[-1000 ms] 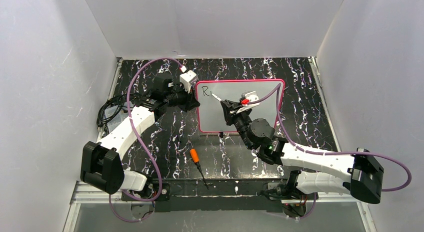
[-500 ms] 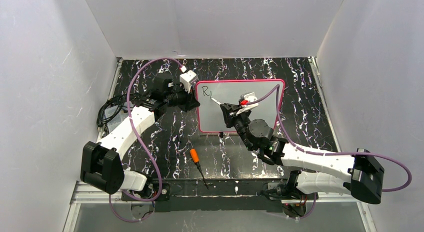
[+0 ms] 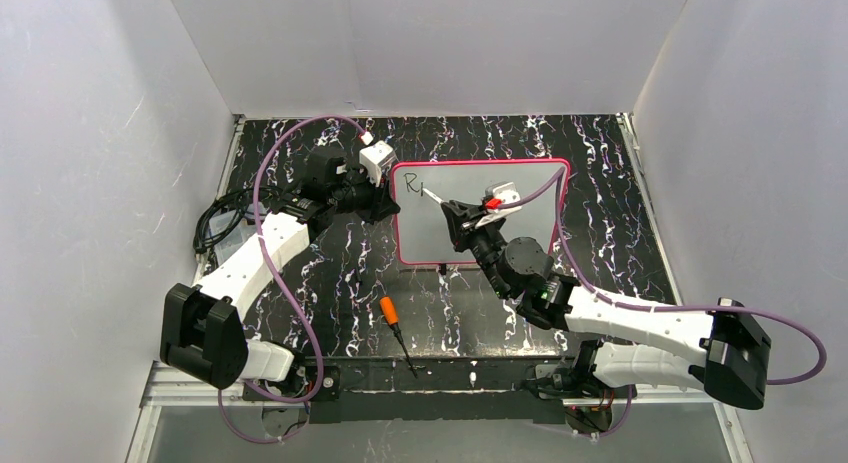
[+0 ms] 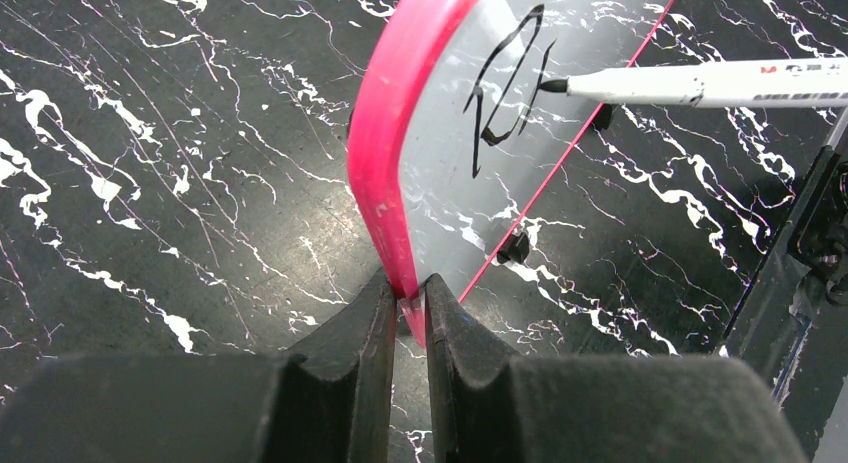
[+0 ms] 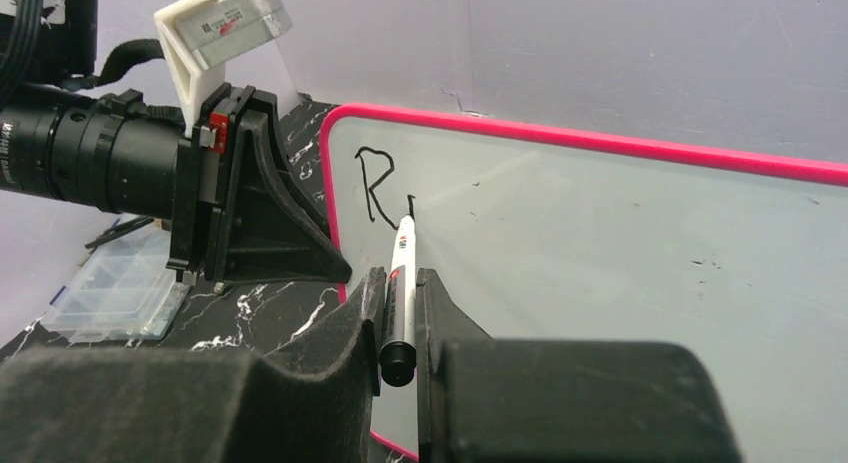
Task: Write a sentence on the whiteboard
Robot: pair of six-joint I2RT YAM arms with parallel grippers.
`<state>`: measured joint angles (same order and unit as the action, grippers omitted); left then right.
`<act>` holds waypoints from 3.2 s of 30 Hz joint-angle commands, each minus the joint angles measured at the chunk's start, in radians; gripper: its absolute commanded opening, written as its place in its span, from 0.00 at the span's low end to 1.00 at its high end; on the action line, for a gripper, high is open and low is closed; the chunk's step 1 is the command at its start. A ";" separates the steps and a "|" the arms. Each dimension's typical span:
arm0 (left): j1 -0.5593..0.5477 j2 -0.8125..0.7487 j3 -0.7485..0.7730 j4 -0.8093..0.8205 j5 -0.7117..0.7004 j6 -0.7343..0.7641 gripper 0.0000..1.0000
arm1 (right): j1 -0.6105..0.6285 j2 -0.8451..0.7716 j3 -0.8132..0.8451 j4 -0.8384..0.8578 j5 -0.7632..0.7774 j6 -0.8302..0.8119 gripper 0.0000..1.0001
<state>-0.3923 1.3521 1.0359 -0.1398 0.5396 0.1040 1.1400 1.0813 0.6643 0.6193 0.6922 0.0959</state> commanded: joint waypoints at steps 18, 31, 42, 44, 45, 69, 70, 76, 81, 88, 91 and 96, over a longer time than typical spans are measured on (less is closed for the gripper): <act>-0.010 -0.021 -0.016 -0.034 0.017 0.010 0.00 | 0.000 0.042 0.052 0.222 0.040 -0.120 0.01; -0.011 -0.018 -0.010 -0.036 0.001 -0.001 0.00 | 0.000 -0.035 0.013 0.183 -0.005 -0.075 0.01; -0.010 -0.017 -0.008 -0.040 -0.004 -0.002 0.00 | 0.000 -0.062 -0.027 0.116 0.054 -0.027 0.01; -0.010 -0.016 -0.009 -0.038 -0.004 -0.002 0.00 | 0.000 -0.057 -0.029 0.105 0.068 -0.024 0.01; -0.010 -0.017 -0.008 -0.038 -0.003 -0.001 0.00 | 0.000 -0.057 -0.031 0.102 0.073 -0.023 0.01; -0.010 -0.017 -0.011 -0.037 0.003 0.003 0.00 | 0.000 0.024 -0.014 0.118 0.094 -0.062 0.01; -0.010 -0.017 -0.011 -0.036 0.003 0.003 0.00 | 0.000 0.020 -0.018 0.110 0.095 -0.055 0.01; -0.010 -0.017 -0.011 -0.037 0.000 0.002 0.00 | 0.000 -0.021 -0.047 0.056 0.134 -0.029 0.01; -0.010 -0.019 -0.011 -0.037 0.001 0.001 0.00 | 0.000 -0.057 -0.062 0.021 0.165 -0.028 0.01; -0.010 -0.019 -0.011 -0.037 0.001 0.000 0.00 | 0.000 -0.042 -0.057 -0.007 0.136 -0.018 0.01; -0.010 -0.017 -0.012 -0.037 0.001 0.000 0.00 | 0.000 -0.024 -0.051 0.001 0.100 -0.009 0.01; -0.010 -0.019 -0.011 -0.037 0.003 -0.001 0.00 | 0.000 0.003 -0.036 0.043 0.062 -0.005 0.01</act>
<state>-0.3923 1.3521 1.0359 -0.1432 0.5293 0.0963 1.1458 1.0603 0.6060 0.6289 0.7574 0.0841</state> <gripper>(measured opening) 0.128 0.196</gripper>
